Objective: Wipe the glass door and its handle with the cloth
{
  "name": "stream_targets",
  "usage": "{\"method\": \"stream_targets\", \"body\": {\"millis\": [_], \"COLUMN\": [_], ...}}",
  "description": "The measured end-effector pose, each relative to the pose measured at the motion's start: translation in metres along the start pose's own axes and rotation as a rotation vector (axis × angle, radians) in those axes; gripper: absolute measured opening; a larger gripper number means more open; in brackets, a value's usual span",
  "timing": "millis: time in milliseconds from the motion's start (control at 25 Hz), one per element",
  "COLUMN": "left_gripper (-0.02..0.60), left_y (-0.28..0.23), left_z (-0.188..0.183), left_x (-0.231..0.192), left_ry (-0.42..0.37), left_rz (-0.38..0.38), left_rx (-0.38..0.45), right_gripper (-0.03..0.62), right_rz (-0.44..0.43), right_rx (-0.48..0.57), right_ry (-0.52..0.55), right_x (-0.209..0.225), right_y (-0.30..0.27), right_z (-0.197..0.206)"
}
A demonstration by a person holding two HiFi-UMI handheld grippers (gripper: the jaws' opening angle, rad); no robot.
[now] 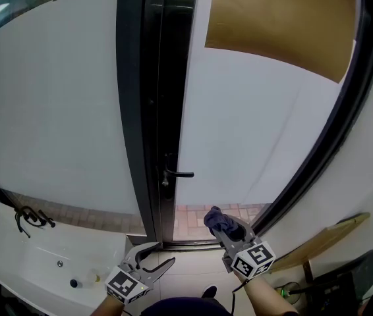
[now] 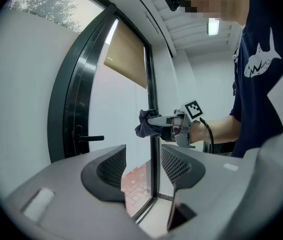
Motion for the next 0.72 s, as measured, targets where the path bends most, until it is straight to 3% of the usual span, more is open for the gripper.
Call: {"method": "stream_targets", "body": {"millis": [280, 520, 720], "left_gripper": [0.216, 0.216, 0.216], "left_y": [-0.014, -0.025, -0.032], "left_z": [0.001, 0.000, -0.007], "left_x": [-0.007, -0.009, -0.010], "left_ry": [0.011, 0.015, 0.037], "left_rz": [-0.042, -0.088, -0.126], "left_rx": [0.002, 0.006, 0.008], "right_gripper": [0.149, 0.149, 0.147], "right_rz": [-0.149, -0.242, -0.231], "right_rx": [-0.020, -0.080, -0.184], "right_ry": [0.246, 0.580, 0.918], "right_x": [0.018, 0.028, 0.036], "right_y": [-0.078, -0.161, -0.225], "right_z": [-0.039, -0.068, -0.078]}}
Point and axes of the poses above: the fingertips, and each gripper's own axes: y backward along the fingers, x to its right, z out of its underside, the point moved 9 cm from there along y, backward along the fingers, and after that the axes turned 6 degrees about -z, right-handed, at the moved point
